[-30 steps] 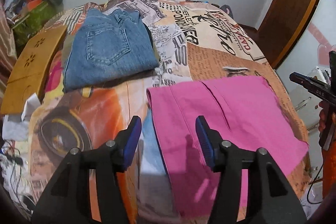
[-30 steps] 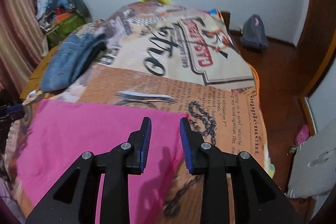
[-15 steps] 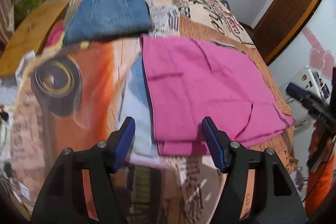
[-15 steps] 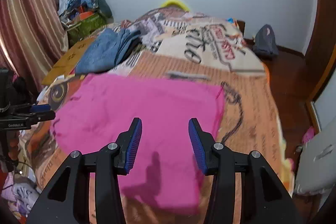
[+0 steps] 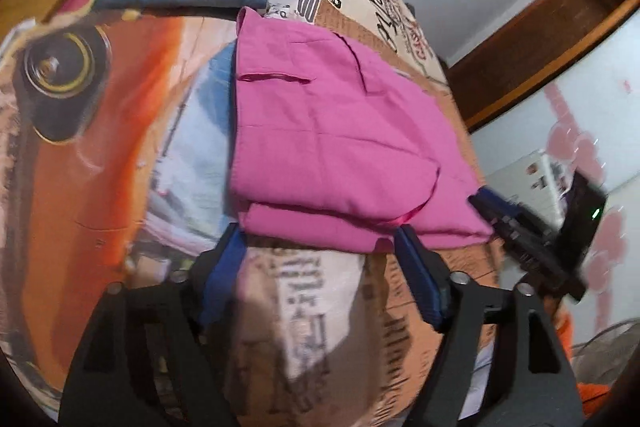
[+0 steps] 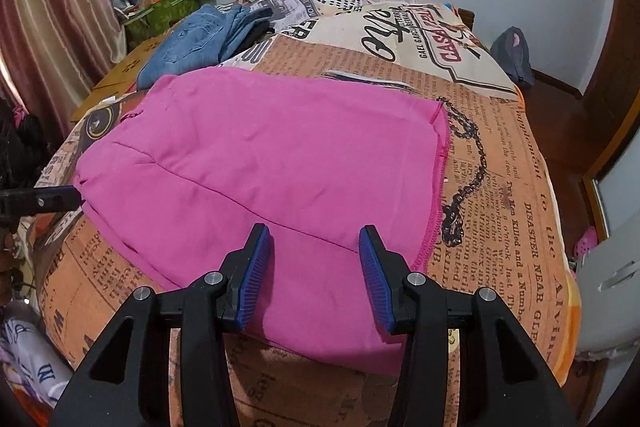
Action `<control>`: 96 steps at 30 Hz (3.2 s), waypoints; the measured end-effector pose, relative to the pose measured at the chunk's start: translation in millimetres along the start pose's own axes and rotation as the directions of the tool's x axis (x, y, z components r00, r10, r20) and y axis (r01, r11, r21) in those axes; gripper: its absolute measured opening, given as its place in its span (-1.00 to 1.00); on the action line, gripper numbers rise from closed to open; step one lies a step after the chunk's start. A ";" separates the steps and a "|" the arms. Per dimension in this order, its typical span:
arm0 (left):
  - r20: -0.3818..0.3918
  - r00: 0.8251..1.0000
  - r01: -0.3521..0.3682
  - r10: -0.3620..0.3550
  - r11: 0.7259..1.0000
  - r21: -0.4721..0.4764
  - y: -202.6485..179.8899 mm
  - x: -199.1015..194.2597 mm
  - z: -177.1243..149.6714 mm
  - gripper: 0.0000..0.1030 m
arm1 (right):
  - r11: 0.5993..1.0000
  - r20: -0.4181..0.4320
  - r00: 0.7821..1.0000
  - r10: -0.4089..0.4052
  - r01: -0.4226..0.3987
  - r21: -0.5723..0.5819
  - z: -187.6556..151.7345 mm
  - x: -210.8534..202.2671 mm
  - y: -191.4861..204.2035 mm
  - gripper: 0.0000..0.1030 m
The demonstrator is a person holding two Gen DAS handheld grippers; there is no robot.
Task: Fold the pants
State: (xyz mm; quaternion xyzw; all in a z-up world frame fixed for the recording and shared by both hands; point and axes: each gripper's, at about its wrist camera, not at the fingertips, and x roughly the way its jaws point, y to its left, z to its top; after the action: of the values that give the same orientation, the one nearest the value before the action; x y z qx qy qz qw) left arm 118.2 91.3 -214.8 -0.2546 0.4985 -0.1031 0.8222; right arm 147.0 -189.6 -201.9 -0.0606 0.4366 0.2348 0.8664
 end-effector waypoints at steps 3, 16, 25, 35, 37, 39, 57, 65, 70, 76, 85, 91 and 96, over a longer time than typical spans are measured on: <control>0.008 0.997 0.072 -0.071 0.995 -0.073 7.2 1.3 3.4 0.65 | 1.000 0.006 1.000 -0.001 0.001 -0.003 -1.9 -0.2 1.6 -0.17; 0.030 1.000 0.001 0.003 0.994 -0.113 9.2 17.2 40.5 0.00 | 1.000 0.005 1.000 0.015 -0.015 -0.001 -3.6 -0.9 2.9 -0.17; 0.099 0.986 -0.140 0.132 0.988 0.069 -18.1 15.2 45.8 -0.60 | 1.000 -0.002 1.000 0.025 -0.025 0.011 -2.9 -1.1 0.3 -0.17; 0.300 0.917 -0.346 0.263 0.898 0.271 -60.0 -34.5 22.5 -0.72 | 0.999 0.000 0.999 0.036 -0.036 -0.017 20.9 -9.8 19.0 -0.17; 0.315 0.911 -0.357 0.267 0.893 0.276 -60.5 -43.5 17.2 -0.73 | 0.998 0.019 0.998 0.061 -0.061 -0.033 30.1 -10.1 31.4 -0.16; 0.329 0.904 -0.370 0.275 0.887 0.277 -60.0 -50.0 13.9 -0.73 | 0.994 0.032 0.995 0.093 -0.091 -0.057 39.8 -8.0 48.7 -0.16; 0.467 0.852 -0.440 0.237 0.807 0.394 -100.1 -89.6 -4.2 -0.77 | 0.952 -0.112 0.959 0.261 -0.275 -0.133 41.3 28.9 115.4 -0.16; 0.476 0.858 -0.429 0.194 0.780 0.455 -133.3 -89.5 5.7 -0.77 | 0.979 0.004 0.981 0.196 -0.196 0.058 11.1 -23.0 48.7 -0.16; 0.463 0.871 -0.412 0.162 0.753 0.512 -161.2 -78.4 4.8 -0.77 | 0.984 0.000 0.993 0.116 -0.115 0.138 -7.8 -28.6 11.3 -0.16; 0.421 0.897 -0.382 0.134 0.715 0.585 -192.3 -52.6 2.0 -0.79 | 0.970 -0.009 0.991 0.136 -0.132 0.204 -23.0 -22.7 -5.3 -0.16; 0.319 0.943 -0.291 0.091 0.687 0.666 -227.4 -14.8 -4.1 -0.80 | 0.964 0.007 0.986 0.168 -0.166 0.206 -26.9 -26.3 -11.6 -0.15; 0.207 0.974 -0.208 0.087 0.701 0.683 -233.6 20.2 -7.2 -0.80 | 0.959 0.022 0.985 0.170 -0.170 0.225 -27.9 -32.9 -19.6 -0.15; 0.091 0.991 -0.133 0.096 0.737 0.662 -231.0 54.9 -7.5 -0.80 | 0.962 0.043 0.989 0.145 -0.151 0.229 -29.0 -45.9 -25.1 -0.15</control>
State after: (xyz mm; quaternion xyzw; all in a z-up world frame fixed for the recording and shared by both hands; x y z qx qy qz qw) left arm 157.6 -130.5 -139.3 0.0845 0.4223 -0.2171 0.8760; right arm 114.1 -236.9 -186.2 0.0768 0.4533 0.2470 0.8530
